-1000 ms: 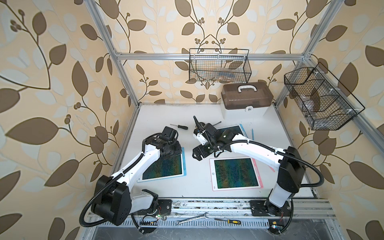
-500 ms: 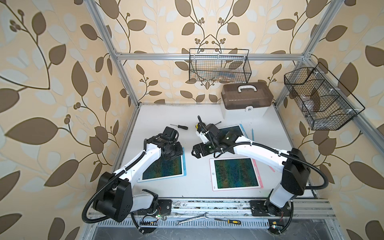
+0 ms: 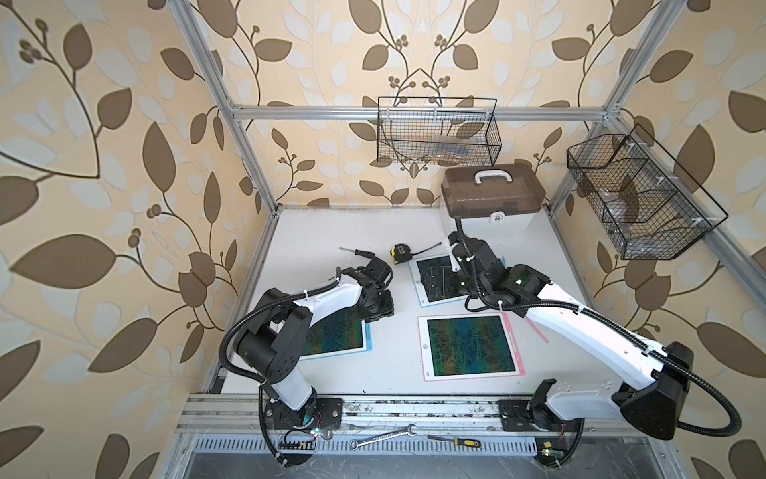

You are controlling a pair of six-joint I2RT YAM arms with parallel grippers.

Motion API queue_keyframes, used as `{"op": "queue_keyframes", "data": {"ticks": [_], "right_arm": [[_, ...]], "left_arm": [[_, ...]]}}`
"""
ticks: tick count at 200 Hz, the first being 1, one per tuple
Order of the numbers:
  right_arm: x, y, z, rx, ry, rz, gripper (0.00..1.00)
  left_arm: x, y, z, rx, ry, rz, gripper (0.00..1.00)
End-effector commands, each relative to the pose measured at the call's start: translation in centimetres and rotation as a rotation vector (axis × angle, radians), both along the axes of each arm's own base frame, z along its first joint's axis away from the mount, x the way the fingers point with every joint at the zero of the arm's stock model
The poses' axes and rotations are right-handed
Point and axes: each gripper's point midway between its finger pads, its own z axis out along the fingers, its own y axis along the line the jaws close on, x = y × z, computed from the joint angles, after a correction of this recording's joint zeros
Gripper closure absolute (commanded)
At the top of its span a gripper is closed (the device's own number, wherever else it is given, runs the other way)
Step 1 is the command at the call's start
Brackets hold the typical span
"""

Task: Place the stylus back onto the writing tablet
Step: Move the writing tablet to the center of the board.

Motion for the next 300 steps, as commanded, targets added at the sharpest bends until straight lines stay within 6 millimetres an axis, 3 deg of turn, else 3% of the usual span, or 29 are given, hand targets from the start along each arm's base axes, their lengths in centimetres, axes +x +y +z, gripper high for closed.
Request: {"op": "queue_keyframes", "data": {"ticks": [1, 40, 103, 166, 300], "right_arm": [[-0.2, -2.9, -1.7, -0.07, 0.04, -0.048, 0.0], [0.4, -4.5, -2.0, -0.068, 0.068, -0.059, 0.0], [0.9, -4.8, -2.3, -0.04, 0.061, -0.063, 0.0], [0.2, -4.9, -3.2, -0.03, 0.069, -0.072, 0.0], [0.5, -3.6, -3.6, -0.048, 0.076, -0.044, 0.0]], "left_arm": [[2.1, -0.3, 0.7, 0.021, -0.05, 0.051, 0.53], [2.0, -0.3, 0.5, 0.059, -0.053, 0.059, 0.48], [0.9, 0.2, -0.8, 0.113, -0.025, 0.075, 0.42], [-0.5, 1.5, -2.1, 0.165, 0.013, 0.069, 0.41], [-3.8, 5.1, -2.5, 0.246, 0.031, 0.098, 0.39]]}}
